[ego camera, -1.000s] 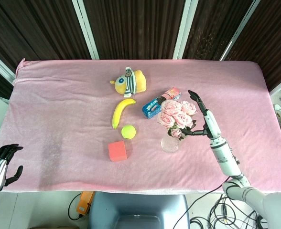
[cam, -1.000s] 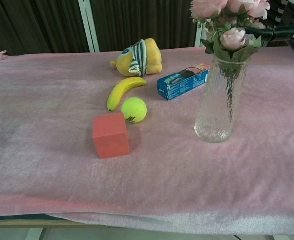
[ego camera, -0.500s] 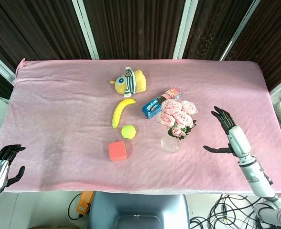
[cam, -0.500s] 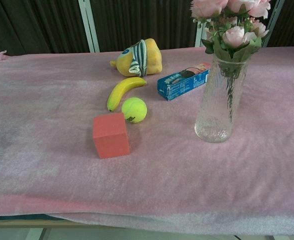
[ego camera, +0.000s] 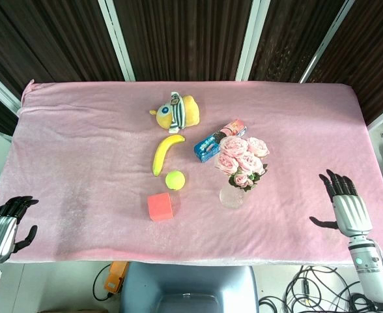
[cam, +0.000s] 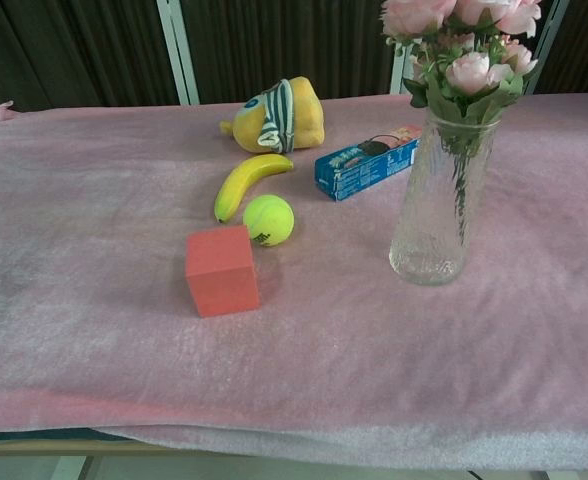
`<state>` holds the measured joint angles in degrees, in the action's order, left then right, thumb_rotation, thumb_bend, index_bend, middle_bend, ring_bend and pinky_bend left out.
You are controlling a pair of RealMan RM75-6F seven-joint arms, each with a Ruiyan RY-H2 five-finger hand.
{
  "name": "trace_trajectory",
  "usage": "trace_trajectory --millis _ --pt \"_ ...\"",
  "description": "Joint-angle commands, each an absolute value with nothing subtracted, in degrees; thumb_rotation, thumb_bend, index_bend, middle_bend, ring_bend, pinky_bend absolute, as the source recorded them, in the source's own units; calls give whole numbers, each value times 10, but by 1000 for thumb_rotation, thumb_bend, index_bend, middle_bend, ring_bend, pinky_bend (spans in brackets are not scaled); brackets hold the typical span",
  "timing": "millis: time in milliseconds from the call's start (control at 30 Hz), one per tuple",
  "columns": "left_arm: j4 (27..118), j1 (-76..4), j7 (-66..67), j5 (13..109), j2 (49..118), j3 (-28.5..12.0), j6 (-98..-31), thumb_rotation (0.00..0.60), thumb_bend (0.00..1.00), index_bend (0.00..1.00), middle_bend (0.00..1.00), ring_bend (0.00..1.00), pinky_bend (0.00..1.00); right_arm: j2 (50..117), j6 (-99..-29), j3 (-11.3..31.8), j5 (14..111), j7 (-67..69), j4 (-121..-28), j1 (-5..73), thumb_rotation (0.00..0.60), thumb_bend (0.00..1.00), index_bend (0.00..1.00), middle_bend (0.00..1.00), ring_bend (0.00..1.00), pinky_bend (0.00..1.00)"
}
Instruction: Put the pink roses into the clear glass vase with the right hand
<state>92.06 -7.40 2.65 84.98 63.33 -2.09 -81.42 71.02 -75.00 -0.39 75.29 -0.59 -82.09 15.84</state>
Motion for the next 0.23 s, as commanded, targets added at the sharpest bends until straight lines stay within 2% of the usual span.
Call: trace_trajectory --millis 33,233 --pt "918 -75 28 848 635 -22 -815 600 387 258 204 145 277 700 -742 2 746 -21 -837 150 600 98 0 0 0 79" --pt "919 -74 26 846 634 -22 -814 600 387 257 204 145 277 702 -748 8 759 -17 -839 144 600 100 0 0 0 81"
